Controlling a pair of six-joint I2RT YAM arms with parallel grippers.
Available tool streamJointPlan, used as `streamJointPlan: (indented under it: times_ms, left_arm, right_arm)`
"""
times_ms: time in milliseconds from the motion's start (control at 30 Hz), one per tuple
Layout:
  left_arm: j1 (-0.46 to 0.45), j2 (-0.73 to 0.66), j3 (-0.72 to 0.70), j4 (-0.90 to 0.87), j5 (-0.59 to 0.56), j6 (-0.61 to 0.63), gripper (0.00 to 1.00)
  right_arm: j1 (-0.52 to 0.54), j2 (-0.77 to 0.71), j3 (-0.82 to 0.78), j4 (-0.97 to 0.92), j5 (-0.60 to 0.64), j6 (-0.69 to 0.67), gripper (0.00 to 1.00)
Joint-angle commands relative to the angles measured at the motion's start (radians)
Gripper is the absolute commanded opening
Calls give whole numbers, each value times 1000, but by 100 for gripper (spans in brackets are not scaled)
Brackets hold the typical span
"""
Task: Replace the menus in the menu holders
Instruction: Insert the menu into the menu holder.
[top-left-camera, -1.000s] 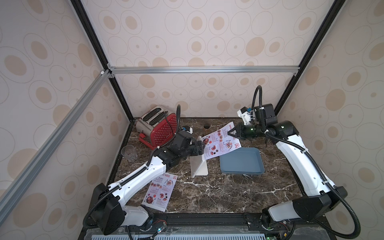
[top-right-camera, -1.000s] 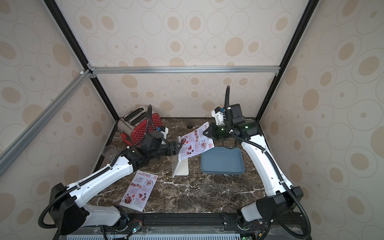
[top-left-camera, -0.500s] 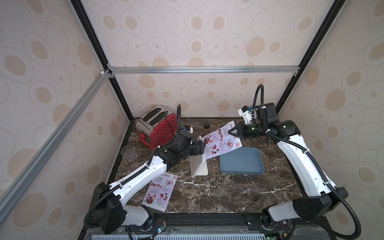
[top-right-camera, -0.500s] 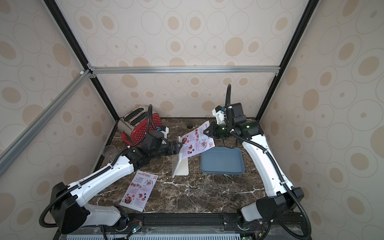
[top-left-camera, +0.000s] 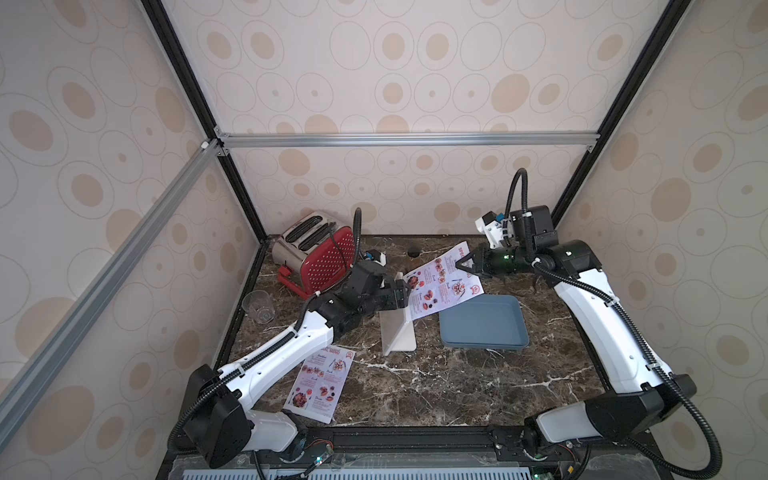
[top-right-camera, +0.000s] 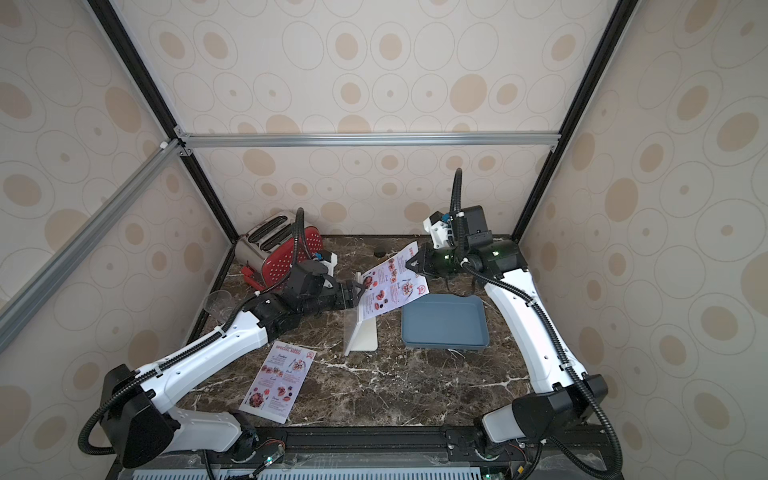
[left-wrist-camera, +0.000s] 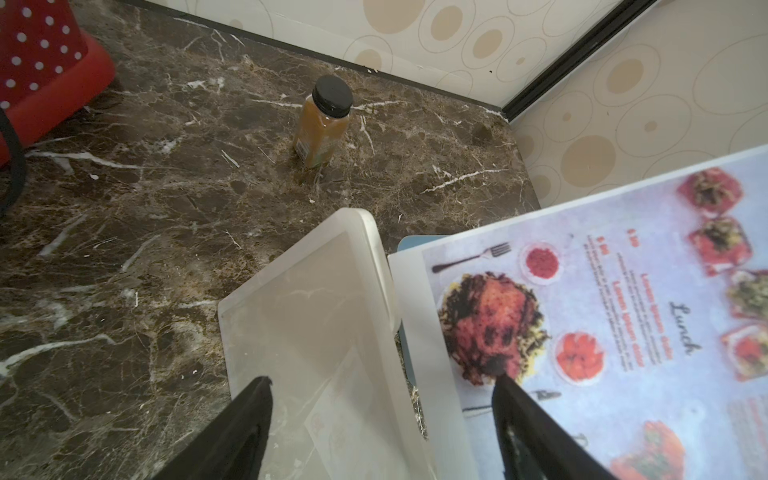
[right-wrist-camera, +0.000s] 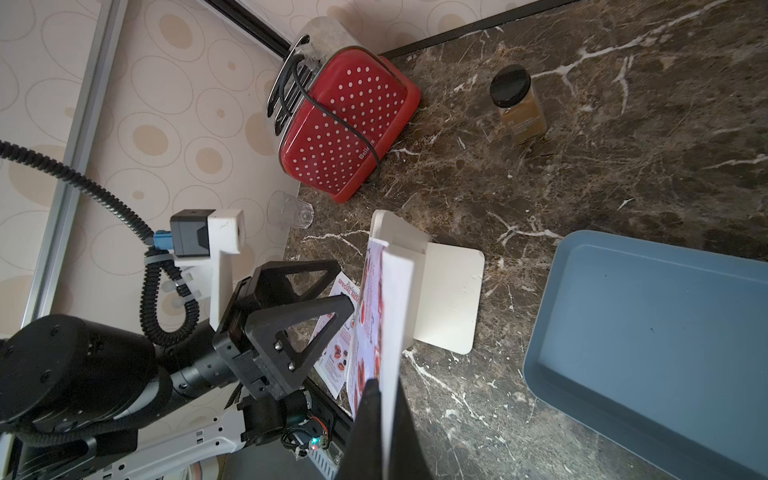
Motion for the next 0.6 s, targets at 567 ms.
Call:
streamJointPlan:
  times_ms: [567]
  left_arm:
    - [7,-137,49,-104,-333,2,82]
  right_arm:
    - [-7,56,34,-8,-10,11,0]
